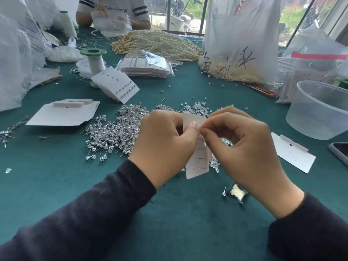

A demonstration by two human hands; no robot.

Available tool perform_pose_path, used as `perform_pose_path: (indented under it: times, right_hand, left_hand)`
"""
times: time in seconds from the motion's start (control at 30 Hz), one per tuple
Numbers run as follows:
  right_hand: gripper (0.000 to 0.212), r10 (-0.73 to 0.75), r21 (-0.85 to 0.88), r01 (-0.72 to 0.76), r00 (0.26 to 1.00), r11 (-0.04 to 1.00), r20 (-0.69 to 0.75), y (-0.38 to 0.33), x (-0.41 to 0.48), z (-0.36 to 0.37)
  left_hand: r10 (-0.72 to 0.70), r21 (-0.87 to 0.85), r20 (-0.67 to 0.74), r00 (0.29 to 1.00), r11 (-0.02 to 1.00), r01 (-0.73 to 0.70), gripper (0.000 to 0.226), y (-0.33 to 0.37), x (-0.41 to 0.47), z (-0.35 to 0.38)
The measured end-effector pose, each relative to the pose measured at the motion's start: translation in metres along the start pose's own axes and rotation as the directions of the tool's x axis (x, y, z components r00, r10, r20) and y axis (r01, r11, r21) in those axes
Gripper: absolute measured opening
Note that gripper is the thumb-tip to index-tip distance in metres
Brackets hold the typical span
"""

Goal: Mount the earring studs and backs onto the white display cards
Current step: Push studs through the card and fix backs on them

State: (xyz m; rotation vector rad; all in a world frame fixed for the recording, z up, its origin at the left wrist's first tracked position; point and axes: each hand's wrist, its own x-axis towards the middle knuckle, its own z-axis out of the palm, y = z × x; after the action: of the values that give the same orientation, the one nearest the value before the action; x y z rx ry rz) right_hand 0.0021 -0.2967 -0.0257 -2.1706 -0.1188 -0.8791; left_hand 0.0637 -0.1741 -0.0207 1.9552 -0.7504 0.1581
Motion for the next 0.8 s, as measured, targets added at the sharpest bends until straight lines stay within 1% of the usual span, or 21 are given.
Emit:
perform_pose_path:
  times: [0.1,0.37,0.4,0.43,0.5,0.53,0.57,0.6,0.63,0.67,0.7,0.73,0.8]
  right_hand:
    - [0.005,-0.013,-0.006,0.013,1.000,1.000,0.015,-0.001,-0.001,0.001]
    - [0.008,-0.011,0.013,0.011,1.000,1.000,0.026,0.000,0.000,0.000]
    - [0.008,-0.010,0.017,0.009,1.000,1.000,0.023,0.000,0.000,-0.001]
    - [0.009,-0.008,0.026,0.008,1.000,1.000,0.016,0.001,0.001,-0.003]
    - [0.009,0.008,0.082,-0.007,1.000,0.997,-0.018,0.002,0.005,-0.009]
    - [0.008,0.040,0.146,-0.034,0.998,0.989,-0.041,0.003,0.007,-0.013]
    - [0.008,0.098,0.239,-0.080,0.993,0.968,-0.065,0.003,0.010,-0.017]
    - [0.007,0.177,0.354,-0.137,0.981,0.925,-0.083,0.003,0.012,-0.021]
    - [0.004,0.264,0.468,-0.195,0.961,0.862,-0.086,0.003,0.014,-0.025]
    - [0.003,0.351,0.568,-0.252,0.934,0.784,-0.071,0.005,0.015,-0.028]
    - [0.005,0.426,0.642,-0.301,0.904,0.706,-0.045,0.006,0.015,-0.030]
    - [0.007,0.484,0.688,-0.342,0.875,0.640,-0.015,0.007,0.015,-0.032]
    - [0.009,0.559,0.719,-0.412,0.828,0.559,0.040,0.007,0.016,-0.033]
  left_hand:
    - [0.033,0.020,-0.008,0.999,0.999,-0.032,0.038,0.000,-0.002,0.001]
    - [0.045,-0.047,-0.001,0.999,0.998,-0.045,0.036,0.000,-0.001,-0.001]
    - [0.049,-0.085,0.024,0.998,0.995,-0.047,0.038,0.001,0.000,-0.002]
    - [0.045,-0.162,0.068,0.997,0.986,-0.034,0.039,0.003,0.001,-0.004]
    - [0.021,-0.372,0.202,0.979,0.926,0.057,0.041,0.008,0.006,-0.014]
    - [0.025,-0.430,0.253,0.967,0.898,0.090,0.040,0.009,0.009,-0.020]
    - [0.029,-0.421,0.265,0.964,0.903,0.089,0.038,0.007,0.012,-0.027]
    - [0.029,-0.328,0.244,0.969,0.943,0.055,0.035,0.003,0.016,-0.032]
    - [0.035,-0.152,0.224,0.974,0.988,-0.001,0.033,-0.003,0.020,-0.038]
    - [0.035,0.070,0.237,0.971,0.996,-0.053,0.032,-0.009,0.023,-0.041]
    - [0.010,0.267,0.284,0.959,0.960,-0.089,0.034,-0.015,0.025,-0.044]
    - [-0.028,0.384,0.349,0.937,0.916,-0.116,0.038,-0.021,0.025,-0.044]
    - [-0.094,0.448,0.466,0.880,0.883,-0.142,0.044,-0.026,0.022,-0.041]
